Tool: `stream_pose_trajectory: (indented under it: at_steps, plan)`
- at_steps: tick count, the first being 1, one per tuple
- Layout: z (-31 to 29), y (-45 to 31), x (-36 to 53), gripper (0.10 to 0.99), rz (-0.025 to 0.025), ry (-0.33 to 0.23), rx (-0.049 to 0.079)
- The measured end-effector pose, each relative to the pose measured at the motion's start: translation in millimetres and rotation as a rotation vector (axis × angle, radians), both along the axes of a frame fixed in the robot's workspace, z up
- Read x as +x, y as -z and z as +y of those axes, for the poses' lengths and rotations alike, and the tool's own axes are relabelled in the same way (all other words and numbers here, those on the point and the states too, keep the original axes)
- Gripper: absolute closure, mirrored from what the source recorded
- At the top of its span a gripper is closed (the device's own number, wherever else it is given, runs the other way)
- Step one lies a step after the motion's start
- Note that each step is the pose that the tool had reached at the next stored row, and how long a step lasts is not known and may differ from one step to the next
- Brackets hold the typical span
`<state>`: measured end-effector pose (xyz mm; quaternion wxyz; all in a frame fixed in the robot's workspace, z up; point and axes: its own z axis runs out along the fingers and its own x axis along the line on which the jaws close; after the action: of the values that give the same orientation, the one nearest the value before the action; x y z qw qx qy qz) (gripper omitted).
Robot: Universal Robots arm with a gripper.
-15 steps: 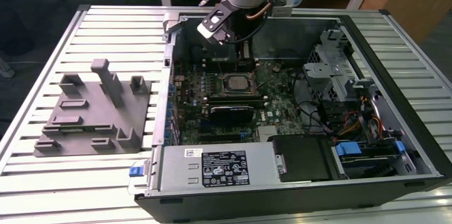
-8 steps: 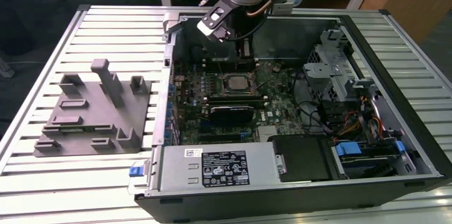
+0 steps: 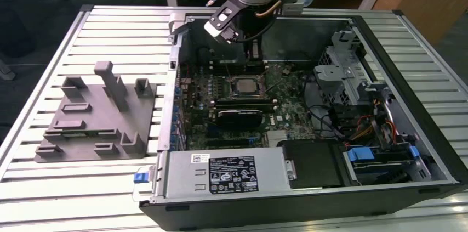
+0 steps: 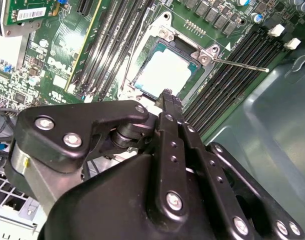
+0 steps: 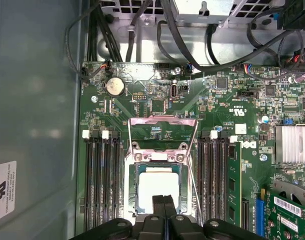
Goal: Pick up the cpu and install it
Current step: 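Close the cpu cover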
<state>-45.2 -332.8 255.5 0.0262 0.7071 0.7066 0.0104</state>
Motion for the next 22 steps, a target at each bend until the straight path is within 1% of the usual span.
stream_pose_trajectory:
  at_steps: [8,14,22]
  plan:
    - [0.0,0.0,6.9,0.980,0.0000,0.000,0.000]
    - [0.0,0.0,14.1,0.980,0.0000,0.000,0.000]
    - [0.0,0.0,26.9,0.980,-0.0001,0.000,0.000]
